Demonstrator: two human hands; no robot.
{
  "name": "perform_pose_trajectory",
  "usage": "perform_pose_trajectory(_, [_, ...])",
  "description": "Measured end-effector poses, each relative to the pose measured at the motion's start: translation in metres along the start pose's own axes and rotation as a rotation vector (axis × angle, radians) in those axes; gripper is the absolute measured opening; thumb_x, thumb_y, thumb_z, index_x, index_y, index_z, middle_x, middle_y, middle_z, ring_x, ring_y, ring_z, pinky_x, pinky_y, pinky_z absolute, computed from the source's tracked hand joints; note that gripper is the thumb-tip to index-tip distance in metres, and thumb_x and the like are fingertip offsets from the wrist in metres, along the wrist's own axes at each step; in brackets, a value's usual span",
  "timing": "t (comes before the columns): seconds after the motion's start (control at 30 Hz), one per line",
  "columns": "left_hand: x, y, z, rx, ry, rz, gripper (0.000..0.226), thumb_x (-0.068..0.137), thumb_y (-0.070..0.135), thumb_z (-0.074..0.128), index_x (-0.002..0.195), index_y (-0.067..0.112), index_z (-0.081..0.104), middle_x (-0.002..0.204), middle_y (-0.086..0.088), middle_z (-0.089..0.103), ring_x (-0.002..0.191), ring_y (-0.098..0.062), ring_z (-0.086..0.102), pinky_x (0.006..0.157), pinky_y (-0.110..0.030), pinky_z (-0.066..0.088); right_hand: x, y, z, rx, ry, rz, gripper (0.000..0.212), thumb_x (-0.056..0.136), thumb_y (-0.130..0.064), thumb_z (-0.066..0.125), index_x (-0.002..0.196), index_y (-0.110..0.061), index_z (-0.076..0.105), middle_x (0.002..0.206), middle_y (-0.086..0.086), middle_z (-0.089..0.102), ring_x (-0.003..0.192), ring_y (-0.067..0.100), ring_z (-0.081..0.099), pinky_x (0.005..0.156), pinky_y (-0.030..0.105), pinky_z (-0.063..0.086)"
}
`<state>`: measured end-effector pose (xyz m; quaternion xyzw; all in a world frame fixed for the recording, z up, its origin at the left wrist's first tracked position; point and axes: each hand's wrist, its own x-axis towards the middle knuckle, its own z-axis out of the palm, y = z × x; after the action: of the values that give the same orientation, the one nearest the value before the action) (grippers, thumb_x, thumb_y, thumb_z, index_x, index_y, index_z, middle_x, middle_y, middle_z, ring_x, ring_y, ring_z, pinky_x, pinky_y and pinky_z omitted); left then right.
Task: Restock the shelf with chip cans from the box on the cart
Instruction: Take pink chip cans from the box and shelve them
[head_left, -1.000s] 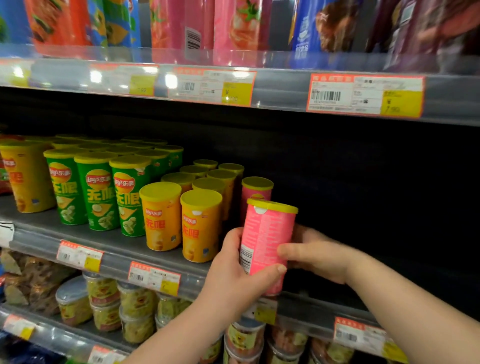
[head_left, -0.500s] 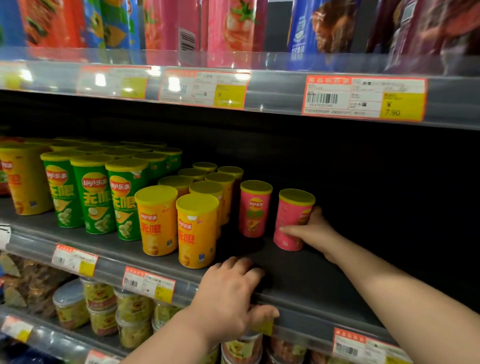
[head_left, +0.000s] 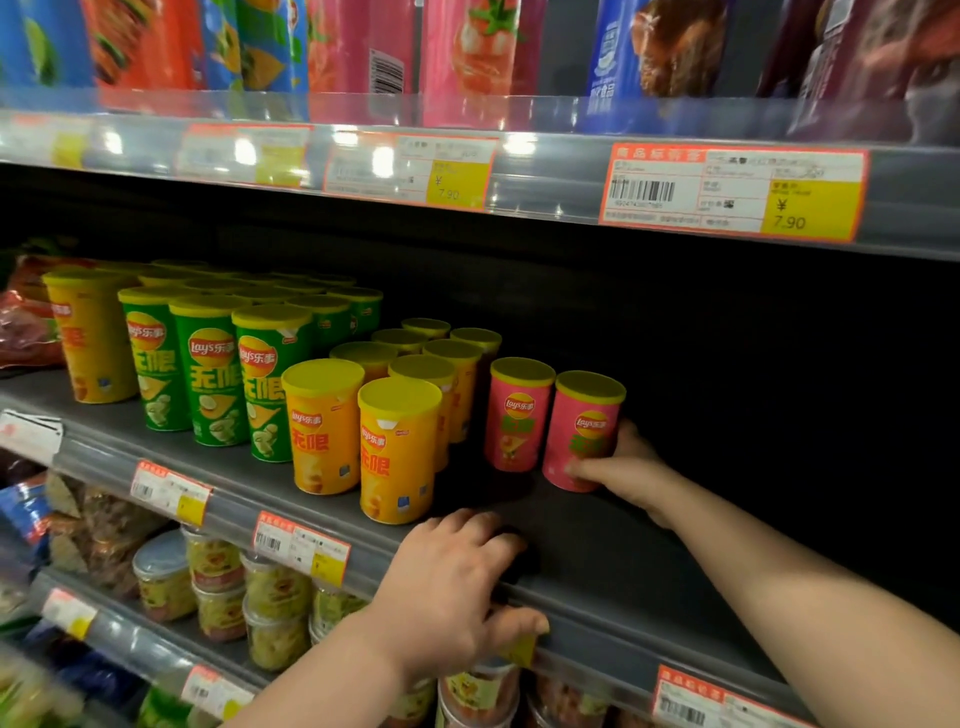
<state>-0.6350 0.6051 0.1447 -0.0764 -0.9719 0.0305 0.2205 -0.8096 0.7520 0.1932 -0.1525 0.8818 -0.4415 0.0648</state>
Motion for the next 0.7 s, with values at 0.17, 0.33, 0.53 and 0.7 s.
perform_pose_trajectory(0.17, [0.002, 0.008, -0.014, -0.01, -0.051, -0.007, 0.082, 0.078, 0.082, 0.009, 0.117, 0.034, 0.063, 0.117, 0.006, 0.064, 0.105, -0.016, 0.063, 0.082, -0.028, 0.051, -0.002, -0.001, 0.002, -0.002, 0.028, -0.01, 0.082, 0.073, -0.02, 0.08, 0.14, -0.012, 0.032, 0.138, 0.011, 0.048, 0.125, 0.027, 0.048, 0.093, 0.032, 0.04])
perform_pose_trajectory(0.33, [0.001, 0.006, -0.018, -0.07, -0.12, -0.046, 0.085, 0.07, 0.082, 0.025, 0.126, 0.027, 0.058, 0.128, -0.002, 0.06, 0.115, -0.022, 0.057, 0.093, -0.031, 0.046, -0.005, 0.002, -0.001, -0.049, -0.009, -0.016, 0.076, 0.073, -0.024, 0.08, 0.136, -0.01, 0.039, 0.135, 0.013, 0.051, 0.123, 0.028, 0.05, 0.095, 0.033, 0.042])
perform_pose_trajectory(0.53, [-0.003, 0.009, -0.012, -0.019, -0.009, -0.032, 0.063, 0.072, 0.075, 0.036, 0.097, 0.029, 0.071, 0.087, 0.008, 0.068, 0.077, -0.013, 0.067, 0.065, -0.022, 0.052, -0.014, 0.007, -0.009, -0.155, -0.04, -0.035, 0.07, 0.076, -0.023, 0.076, 0.135, -0.009, 0.042, 0.133, 0.014, 0.051, 0.119, 0.03, 0.052, 0.095, 0.034, 0.044])
perform_pose_trajectory(0.7, [-0.008, 0.02, -0.02, 0.015, -0.145, -0.151, 0.094, 0.062, 0.077, 0.008, 0.134, 0.03, 0.046, 0.128, 0.006, 0.05, 0.123, -0.016, 0.043, 0.104, -0.03, 0.029, -0.036, 0.006, -0.013, -0.324, -0.064, -0.074, 0.063, 0.079, -0.025, 0.073, 0.133, -0.009, 0.045, 0.128, 0.012, 0.054, 0.115, 0.027, 0.055, 0.092, 0.031, 0.046])
